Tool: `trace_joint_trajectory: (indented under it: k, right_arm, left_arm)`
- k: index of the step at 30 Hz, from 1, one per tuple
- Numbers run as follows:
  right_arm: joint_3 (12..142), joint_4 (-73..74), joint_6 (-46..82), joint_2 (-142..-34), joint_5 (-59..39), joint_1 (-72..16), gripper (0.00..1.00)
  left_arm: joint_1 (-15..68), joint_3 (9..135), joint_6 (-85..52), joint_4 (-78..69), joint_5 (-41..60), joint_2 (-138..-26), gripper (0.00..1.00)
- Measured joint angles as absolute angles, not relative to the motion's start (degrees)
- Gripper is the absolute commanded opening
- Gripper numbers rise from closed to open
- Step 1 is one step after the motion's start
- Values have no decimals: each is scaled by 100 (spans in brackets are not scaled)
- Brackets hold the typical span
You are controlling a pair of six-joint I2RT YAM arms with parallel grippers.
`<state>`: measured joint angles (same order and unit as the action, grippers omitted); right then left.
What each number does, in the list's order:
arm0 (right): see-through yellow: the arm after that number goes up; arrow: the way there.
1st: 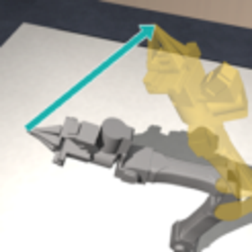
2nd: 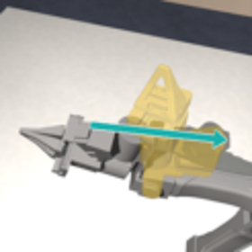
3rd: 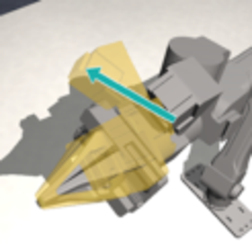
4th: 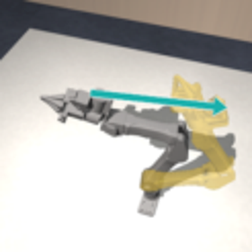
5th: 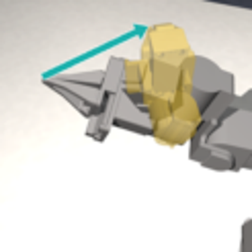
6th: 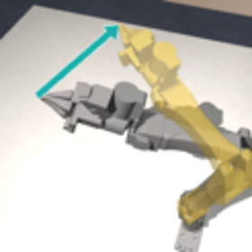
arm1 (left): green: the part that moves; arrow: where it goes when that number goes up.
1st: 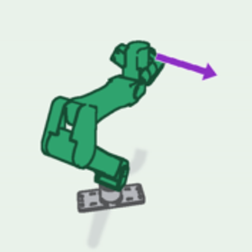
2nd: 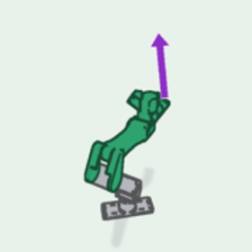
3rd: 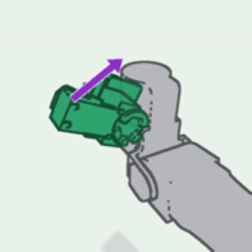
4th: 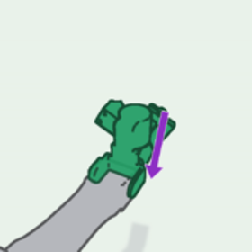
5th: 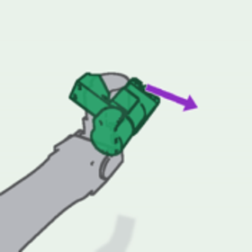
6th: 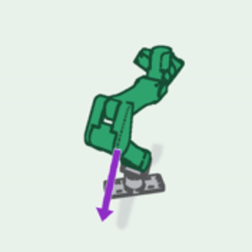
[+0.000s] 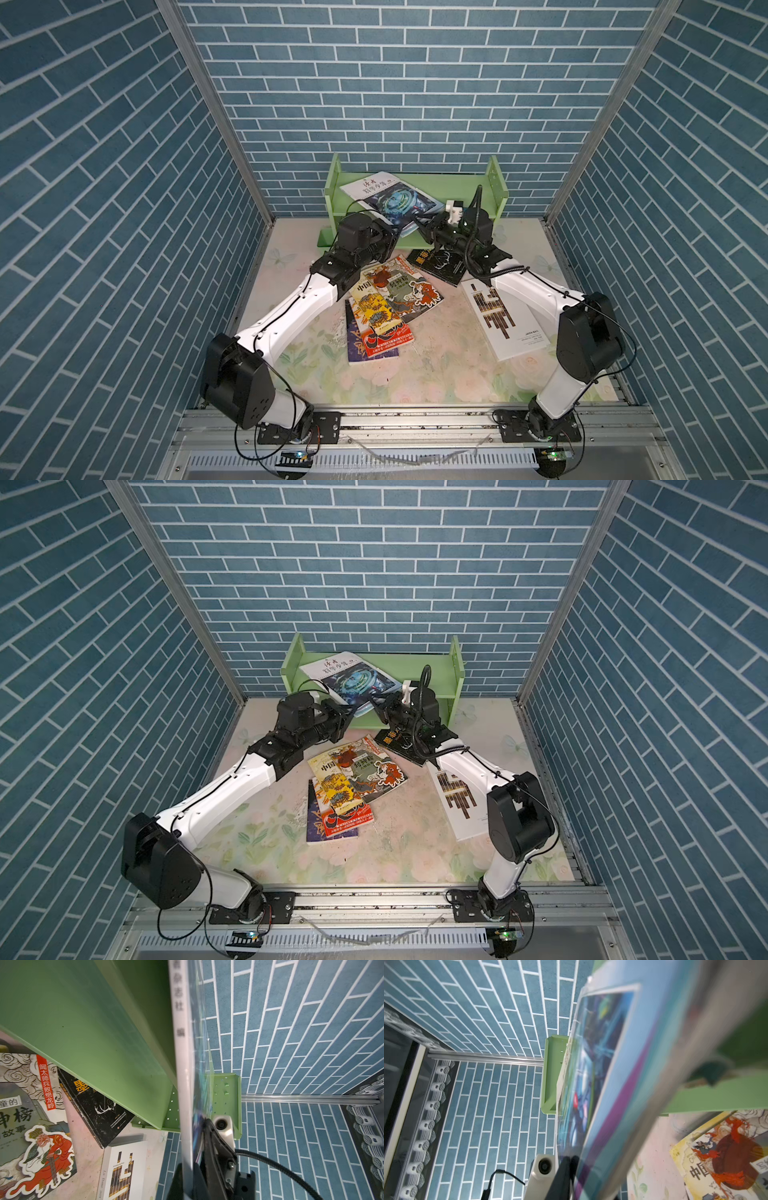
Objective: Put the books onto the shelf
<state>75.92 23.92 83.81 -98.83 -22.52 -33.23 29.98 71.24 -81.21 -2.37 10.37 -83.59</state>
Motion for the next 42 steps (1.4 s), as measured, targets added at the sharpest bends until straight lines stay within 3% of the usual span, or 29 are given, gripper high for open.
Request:
trace_joint_trajectory:
  k: [3,4,10,16,22,31,38,42]
  right_arm:
    - [7590,2198,8357,-9878,-2272,-3323,0]
    - [7590,2112,8318,-9876,-2285,-3321,0]
    - [7590,1612,7992,-9747,-2668,-3087,0]
    - [7561,1238,7769,-9496,-3238,-2657,0]
    - [7819,705,7588,-9494,-3741,-2427,0]
    - [8195,395,7432,-9561,-4388,-2362,0]
    - [8195,126,7299,-9579,-4525,-2314,0]
    - [8248,119,7301,-9649,-4536,-2281,0]
  left_arm:
    - [3011,6886,-8055,-303,1090,-8340,59]
    - [3013,6796,-8053,-316,1118,-8318,64]
    - [2661,6318,-7854,-187,1426,-7909,85]
    - [2064,6276,-7642,-246,1863,-7658,87]
    - [1900,6525,-7544,-255,2261,-8134,78]
    - [1898,7067,-7596,-646,2541,-8855,51]
    - [1892,7199,-7894,-1151,2668,-9227,17]
    - [1892,7188,-8189,-1614,2646,-9321,3]
